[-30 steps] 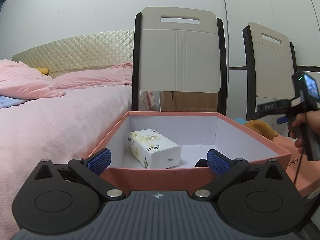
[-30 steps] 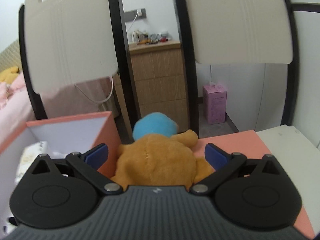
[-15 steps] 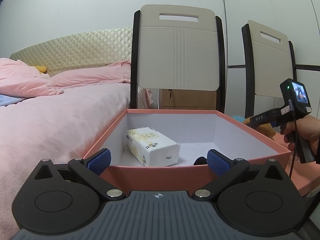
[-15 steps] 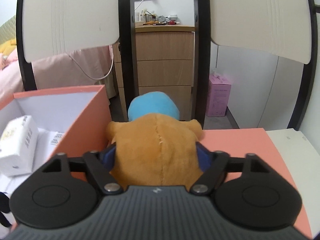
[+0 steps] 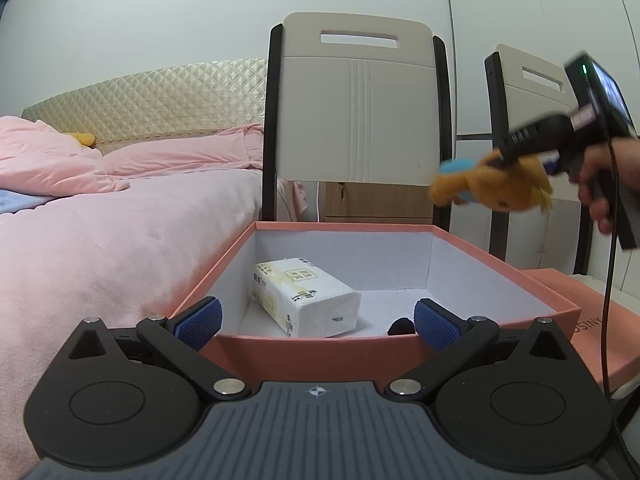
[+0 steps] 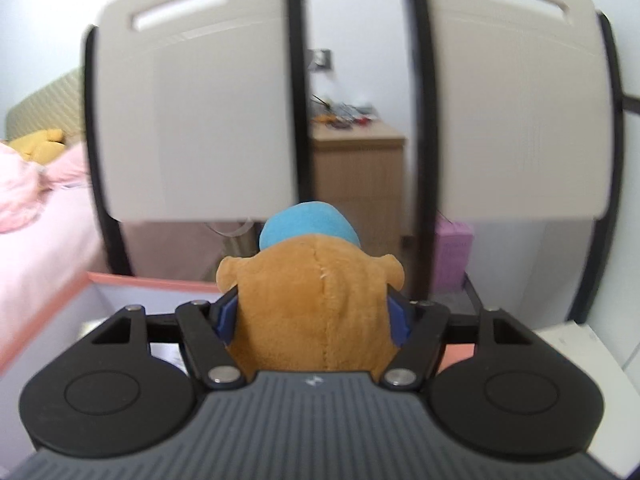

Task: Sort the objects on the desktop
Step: 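Carry the teddy bear with the right gripper into the pink box and release, then withdraw the right gripper from the box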

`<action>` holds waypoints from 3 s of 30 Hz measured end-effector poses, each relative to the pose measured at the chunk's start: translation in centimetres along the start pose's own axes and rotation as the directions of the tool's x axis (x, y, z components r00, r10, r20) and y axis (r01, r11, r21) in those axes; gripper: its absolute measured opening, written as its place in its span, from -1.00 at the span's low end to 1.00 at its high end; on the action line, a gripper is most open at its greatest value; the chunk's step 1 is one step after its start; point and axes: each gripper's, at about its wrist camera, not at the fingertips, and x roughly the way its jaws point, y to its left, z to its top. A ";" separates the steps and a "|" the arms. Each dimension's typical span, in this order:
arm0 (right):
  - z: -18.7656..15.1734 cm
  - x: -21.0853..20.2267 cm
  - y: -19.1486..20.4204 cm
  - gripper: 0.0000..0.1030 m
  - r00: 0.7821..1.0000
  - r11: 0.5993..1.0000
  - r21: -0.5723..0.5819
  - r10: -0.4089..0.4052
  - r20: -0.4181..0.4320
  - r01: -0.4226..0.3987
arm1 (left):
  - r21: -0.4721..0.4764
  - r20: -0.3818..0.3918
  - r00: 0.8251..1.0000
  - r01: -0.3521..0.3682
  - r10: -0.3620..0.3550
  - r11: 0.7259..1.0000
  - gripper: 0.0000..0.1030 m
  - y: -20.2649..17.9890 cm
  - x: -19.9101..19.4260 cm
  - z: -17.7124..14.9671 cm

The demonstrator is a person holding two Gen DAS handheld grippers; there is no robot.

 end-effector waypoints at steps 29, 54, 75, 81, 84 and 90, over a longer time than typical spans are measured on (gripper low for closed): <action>-5.8 11.2 11.4 0.43 0.866 0.960 -0.247 -0.012 -0.499 -0.129 | -0.019 0.008 1.000 0.002 -0.002 1.000 1.00 0.3 -0.4 0.3; -2.4 -7.7 7.2 1.00 0.990 0.989 -0.072 0.125 -0.063 -0.129 | -0.016 0.043 0.999 0.027 -0.027 0.999 1.00 -0.2 -1.4 0.5; -13.0 -18.0 0.7 1.00 0.981 0.994 0.007 0.110 0.159 -0.113 | 0.010 0.080 0.997 -0.003 0.002 1.000 1.00 -1.1 -2.0 0.3; -13.2 -18.3 0.0 1.00 0.980 0.992 0.016 0.118 0.157 -0.122 | 0.024 0.066 0.998 0.008 -0.009 1.000 1.00 -1.1 -1.7 0.2; -13.2 -18.5 -0.5 1.00 0.980 0.991 0.061 0.106 0.169 -0.117 | 0.020 0.056 0.998 0.008 -0.009 1.000 1.00 -0.8 -1.4 0.2; -13.4 -19.2 -0.2 1.00 0.977 0.989 0.095 0.097 0.188 -0.117 | 0.009 0.059 0.998 0.015 -0.016 1.000 1.00 -0.5 -1.6 0.5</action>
